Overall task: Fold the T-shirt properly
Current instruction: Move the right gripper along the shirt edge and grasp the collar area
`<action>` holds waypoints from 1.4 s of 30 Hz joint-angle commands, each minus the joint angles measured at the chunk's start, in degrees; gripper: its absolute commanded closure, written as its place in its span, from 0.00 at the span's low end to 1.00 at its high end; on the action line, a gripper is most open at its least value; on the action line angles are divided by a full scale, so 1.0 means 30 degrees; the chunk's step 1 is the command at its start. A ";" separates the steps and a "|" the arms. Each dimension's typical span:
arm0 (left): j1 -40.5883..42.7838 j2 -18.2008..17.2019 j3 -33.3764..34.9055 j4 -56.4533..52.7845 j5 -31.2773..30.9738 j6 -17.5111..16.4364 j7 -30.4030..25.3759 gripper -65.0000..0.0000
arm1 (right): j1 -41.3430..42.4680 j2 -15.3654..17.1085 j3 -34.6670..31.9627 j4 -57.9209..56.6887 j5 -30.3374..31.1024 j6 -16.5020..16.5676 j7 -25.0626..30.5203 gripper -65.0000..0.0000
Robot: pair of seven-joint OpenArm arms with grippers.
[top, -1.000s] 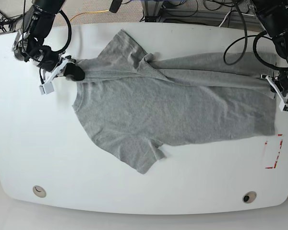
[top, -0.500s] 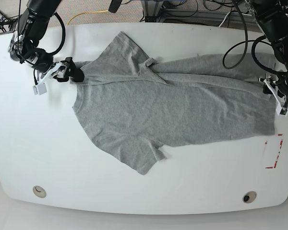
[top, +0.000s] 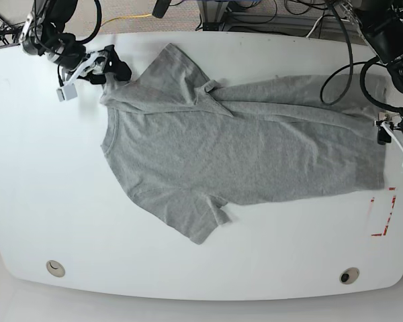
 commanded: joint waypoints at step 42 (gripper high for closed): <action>0.1670 -0.0789 -0.0913 0.0350 0.0002 0.0032 -0.0073 0.28 | -0.1830 -0.1486 -0.3096 0.2867 -0.1536 0.0040 -0.0155 0.15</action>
